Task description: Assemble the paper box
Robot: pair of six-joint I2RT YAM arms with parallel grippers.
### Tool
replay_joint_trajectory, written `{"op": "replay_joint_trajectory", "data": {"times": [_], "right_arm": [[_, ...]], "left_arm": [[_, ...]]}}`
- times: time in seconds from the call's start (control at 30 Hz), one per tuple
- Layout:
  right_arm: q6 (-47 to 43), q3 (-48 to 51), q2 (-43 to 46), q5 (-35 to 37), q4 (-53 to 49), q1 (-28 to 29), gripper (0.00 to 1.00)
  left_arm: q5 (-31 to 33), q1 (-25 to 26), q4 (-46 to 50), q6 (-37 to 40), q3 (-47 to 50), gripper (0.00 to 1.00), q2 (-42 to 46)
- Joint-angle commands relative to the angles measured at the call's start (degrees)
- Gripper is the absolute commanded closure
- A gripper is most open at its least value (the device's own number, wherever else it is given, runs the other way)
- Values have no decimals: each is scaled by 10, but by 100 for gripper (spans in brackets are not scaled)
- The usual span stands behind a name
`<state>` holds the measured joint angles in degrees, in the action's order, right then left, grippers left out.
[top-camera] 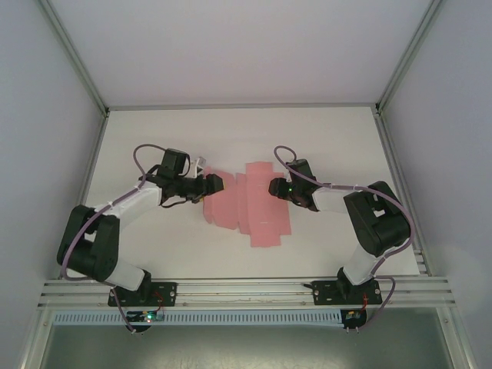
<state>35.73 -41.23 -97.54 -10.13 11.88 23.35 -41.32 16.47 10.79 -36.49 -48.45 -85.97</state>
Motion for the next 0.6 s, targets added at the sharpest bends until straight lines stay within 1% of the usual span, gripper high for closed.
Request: {"op": "replay_joint_trajectory", "data": {"times": [0.0,0.17,0.3,0.4,0.47,0.57], "right_arm": [[14,36,-25,-28,-94,3,57],[9,41,-17,-26,-91,1,57],[-4,42,11,-26,-97,-10,54],[-23,39,62,-36,-107,-28,53],[-53,36,100,-60,-113,-42,52],[-89,36,164,-106,-113,-78,41]], "left_arm": [[28,11,29,24,-25,43,-13],[35,13,29,30,-34,77,-29],[48,13,24,39,-39,100,-23],[41,12,7,51,-40,100,-2],[25,13,-12,59,-38,100,20],[-1,12,-62,72,-22,100,66]]}}
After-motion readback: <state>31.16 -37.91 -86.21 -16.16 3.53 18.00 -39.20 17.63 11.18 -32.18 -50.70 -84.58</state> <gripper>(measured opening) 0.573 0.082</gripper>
